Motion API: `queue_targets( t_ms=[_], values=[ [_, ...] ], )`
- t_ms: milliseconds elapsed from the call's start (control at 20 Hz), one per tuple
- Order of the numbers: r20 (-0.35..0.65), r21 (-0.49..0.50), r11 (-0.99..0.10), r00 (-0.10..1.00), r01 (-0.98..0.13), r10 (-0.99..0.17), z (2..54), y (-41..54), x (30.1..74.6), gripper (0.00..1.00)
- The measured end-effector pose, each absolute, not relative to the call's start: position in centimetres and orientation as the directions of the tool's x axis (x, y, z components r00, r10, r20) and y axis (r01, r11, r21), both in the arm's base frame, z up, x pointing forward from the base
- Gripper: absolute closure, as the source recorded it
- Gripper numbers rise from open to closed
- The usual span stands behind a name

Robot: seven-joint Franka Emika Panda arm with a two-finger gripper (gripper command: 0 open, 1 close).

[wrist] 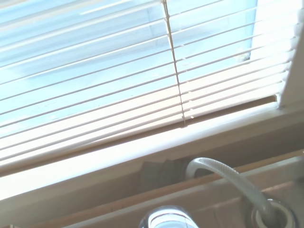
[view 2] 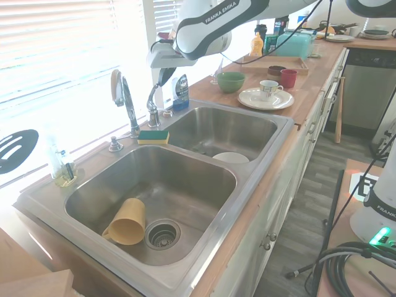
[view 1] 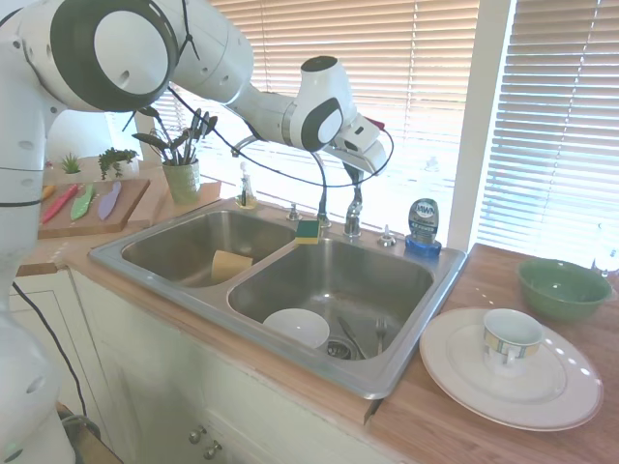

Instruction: Turn off the faucet

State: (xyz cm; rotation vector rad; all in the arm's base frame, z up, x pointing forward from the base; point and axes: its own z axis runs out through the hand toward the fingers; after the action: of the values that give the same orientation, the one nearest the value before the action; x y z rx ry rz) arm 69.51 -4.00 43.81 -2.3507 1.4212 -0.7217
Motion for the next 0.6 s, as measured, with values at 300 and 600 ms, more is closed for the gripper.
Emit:
queue_targets(
  t_ms=[300,600],
  values=[
    [0.259,-0.491,-0.466,0.387,-0.737,-0.885,43.35,-3.93,69.59,1.0],
    [0.248,-0.467,-0.479,0.411,-0.743,-0.878,42.61,-3.48,69.55,1.0]
  ],
)
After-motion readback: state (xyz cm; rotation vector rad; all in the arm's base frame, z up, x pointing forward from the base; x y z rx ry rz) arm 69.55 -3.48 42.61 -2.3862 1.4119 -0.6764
